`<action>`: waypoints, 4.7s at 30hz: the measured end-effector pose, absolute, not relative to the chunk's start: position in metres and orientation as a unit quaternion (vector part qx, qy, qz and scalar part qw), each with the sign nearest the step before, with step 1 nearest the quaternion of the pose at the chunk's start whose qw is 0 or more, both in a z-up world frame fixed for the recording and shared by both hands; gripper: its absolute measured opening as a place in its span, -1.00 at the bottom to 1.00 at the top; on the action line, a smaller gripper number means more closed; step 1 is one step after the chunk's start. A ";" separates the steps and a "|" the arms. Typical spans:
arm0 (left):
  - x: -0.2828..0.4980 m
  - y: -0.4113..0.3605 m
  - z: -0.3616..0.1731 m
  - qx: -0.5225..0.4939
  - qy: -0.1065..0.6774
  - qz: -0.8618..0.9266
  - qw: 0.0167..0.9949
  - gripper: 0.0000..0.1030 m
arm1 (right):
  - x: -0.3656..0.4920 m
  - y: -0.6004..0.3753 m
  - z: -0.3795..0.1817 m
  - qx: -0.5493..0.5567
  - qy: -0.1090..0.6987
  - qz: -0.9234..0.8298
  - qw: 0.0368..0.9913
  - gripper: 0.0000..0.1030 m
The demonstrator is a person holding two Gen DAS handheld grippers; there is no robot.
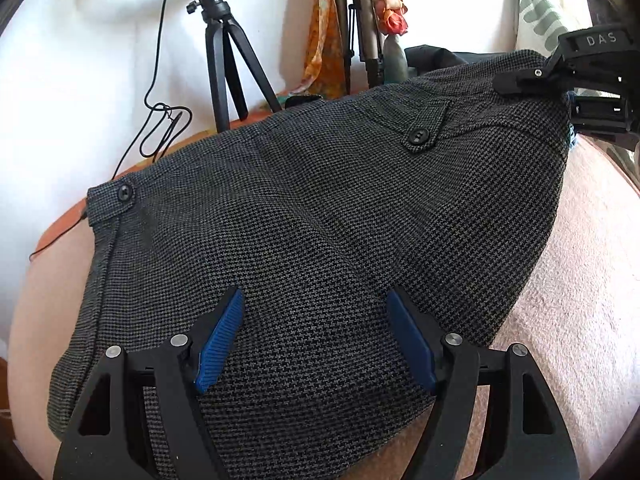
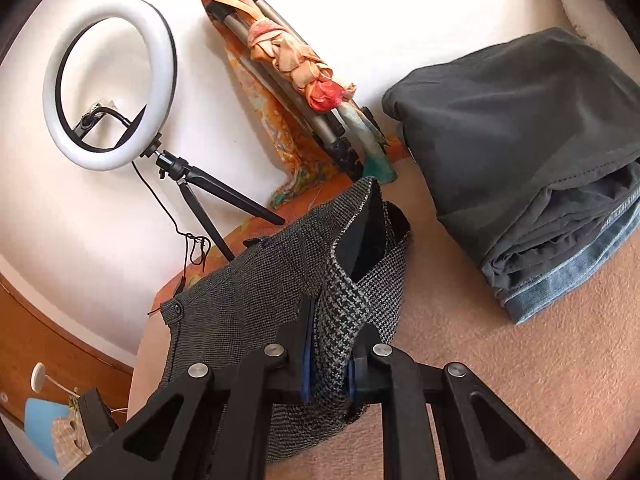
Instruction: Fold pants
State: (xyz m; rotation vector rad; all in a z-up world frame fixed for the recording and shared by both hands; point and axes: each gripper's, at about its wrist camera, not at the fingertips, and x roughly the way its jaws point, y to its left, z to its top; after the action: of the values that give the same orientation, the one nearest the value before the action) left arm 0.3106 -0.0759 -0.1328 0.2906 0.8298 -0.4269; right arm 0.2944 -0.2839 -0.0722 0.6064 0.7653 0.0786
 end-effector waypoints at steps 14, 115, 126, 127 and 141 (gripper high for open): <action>0.292 0.050 -0.086 0.027 0.380 -0.156 0.911 0.44 | 0.292 -0.176 -0.003 0.114 0.339 0.097 0.929 -0.80; 0.283 0.150 -0.144 -0.436 0.421 -0.096 0.790 0.56 | 0.349 -0.180 -0.134 0.313 0.493 0.249 0.772 0.64; 0.313 0.140 -0.144 -0.452 0.416 -0.078 0.785 0.60 | 0.368 -0.175 -0.137 0.305 0.491 0.248 0.777 0.61; 0.315 0.138 -0.143 -0.448 0.416 -0.081 0.787 0.60 | 0.372 -0.175 -0.137 0.305 0.490 0.248 0.779 0.61; 0.323 0.126 -0.142 -0.411 0.412 -0.089 0.808 0.34 | 0.426 -0.162 -0.142 0.294 0.488 0.256 0.781 0.60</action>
State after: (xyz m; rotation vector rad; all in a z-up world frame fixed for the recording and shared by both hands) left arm 0.3229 0.1255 -0.1422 -0.8800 0.8821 -0.1910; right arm 0.4258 -0.1621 -0.1417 0.6352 1.0544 0.5541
